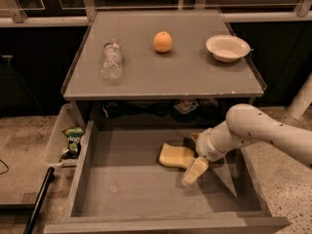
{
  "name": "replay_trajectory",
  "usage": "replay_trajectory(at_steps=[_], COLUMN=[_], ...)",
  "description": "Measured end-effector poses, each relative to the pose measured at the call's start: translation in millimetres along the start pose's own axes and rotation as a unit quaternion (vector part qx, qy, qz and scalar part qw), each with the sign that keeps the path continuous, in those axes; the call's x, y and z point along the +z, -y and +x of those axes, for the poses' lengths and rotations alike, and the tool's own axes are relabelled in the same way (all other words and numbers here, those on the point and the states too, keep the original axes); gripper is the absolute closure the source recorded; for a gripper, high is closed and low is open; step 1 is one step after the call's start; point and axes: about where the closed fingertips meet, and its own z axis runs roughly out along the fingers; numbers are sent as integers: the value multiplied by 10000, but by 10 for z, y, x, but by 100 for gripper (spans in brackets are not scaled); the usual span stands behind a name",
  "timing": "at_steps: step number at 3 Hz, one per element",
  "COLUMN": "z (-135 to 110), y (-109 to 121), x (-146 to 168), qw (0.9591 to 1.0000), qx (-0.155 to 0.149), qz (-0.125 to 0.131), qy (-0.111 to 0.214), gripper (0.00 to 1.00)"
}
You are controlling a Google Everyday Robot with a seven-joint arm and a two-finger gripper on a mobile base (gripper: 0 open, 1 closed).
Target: Pick sponge from top drawer and place on counter
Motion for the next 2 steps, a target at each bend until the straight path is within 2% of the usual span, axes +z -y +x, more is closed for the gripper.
replay_trajectory(at_steps=[1, 2], z=[-358, -360], y=[-128, -128], x=[-166, -168], qw=[9997, 9997], qx=[-242, -244], qz=[55, 58], qy=[10, 8], gripper=[0, 0])
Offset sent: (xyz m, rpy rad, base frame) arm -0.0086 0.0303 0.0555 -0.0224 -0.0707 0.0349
